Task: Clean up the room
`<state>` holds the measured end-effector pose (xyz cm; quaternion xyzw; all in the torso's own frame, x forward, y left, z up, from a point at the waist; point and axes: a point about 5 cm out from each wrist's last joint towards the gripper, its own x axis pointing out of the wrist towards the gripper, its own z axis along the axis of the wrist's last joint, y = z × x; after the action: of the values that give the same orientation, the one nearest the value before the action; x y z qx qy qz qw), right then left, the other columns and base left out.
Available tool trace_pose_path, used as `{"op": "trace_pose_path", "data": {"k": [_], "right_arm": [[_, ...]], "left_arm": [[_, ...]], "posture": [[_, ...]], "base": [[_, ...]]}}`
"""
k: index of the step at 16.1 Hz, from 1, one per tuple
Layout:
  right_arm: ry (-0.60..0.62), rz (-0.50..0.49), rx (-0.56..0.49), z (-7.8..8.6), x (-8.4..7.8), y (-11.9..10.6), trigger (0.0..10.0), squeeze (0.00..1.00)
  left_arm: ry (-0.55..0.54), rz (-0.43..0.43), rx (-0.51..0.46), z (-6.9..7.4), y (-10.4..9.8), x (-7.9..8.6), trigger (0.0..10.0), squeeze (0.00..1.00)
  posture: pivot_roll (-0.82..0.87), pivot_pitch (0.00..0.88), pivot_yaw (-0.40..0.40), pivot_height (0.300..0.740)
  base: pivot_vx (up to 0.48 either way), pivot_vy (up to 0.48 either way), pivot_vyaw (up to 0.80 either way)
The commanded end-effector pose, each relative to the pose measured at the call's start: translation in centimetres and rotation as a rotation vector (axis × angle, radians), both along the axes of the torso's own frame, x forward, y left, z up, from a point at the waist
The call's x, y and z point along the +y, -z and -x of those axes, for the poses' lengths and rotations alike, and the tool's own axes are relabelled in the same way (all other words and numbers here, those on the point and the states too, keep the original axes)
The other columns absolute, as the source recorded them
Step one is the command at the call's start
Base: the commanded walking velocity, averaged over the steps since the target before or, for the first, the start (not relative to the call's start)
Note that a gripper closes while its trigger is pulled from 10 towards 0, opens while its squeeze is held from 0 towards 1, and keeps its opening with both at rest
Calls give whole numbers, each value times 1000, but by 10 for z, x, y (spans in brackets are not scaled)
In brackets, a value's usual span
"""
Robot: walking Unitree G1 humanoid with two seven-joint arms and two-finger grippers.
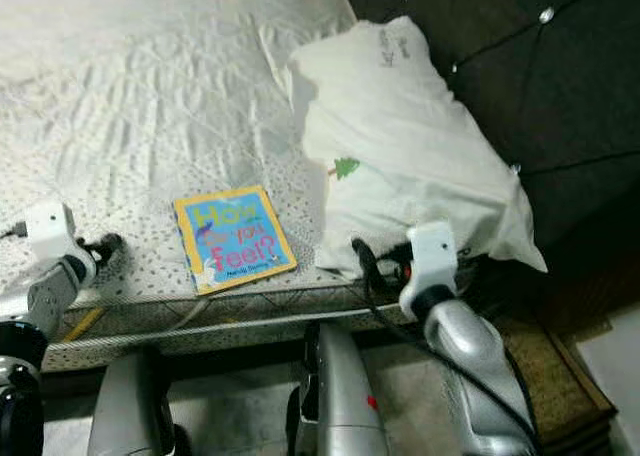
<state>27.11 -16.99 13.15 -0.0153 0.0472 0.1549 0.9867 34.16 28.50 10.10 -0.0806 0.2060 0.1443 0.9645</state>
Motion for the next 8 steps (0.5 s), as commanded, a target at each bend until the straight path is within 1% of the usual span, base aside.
{"op": "trace_pose_path", "data": {"k": [1, 2, 3, 6, 7, 8], "right_arm": [[9, -1, 20, 9, -8, -1, 10000, 0], [0, -7, 40, 15, -7, 0, 10000, 0], [-5, -15, 51, 19, -7, 1, 10000, 0], [-64, -37, 98, 32, -3, 0, 10000, 0], [-69, -36, 113, 36, -4, -2, 10000, 0], [-76, -36, 151, 46, -10, -2, 10000, 0]], "left_arm": [[-8, -31, 4, 1, -2, 6, 10000, 0], [6, -54, 14, 1, -3, 9, 10000, 0], [8, -55, 14, 1, -3, 9, 10000, 0], [57, -121, 5, -7, -12, 6, 10000, 0], [72, -157, -2, -10, -16, 6, 10000, 0], [66, -205, -21, -14, -26, 11, 10000, 0]], "posture": [[-124, 262, -169, 527], [-125, 272, -165, 527], [-126, 276, -163, 527], [-127, 293, -157, 527], [-131, 298, -154, 527], [-137, 302, -152, 527]], "base": [[0, 0, 0], [0, 0, 0], [0, 0, 0], [0, 0, 0], [0, 0, 0], [0, 0, 0]]}}
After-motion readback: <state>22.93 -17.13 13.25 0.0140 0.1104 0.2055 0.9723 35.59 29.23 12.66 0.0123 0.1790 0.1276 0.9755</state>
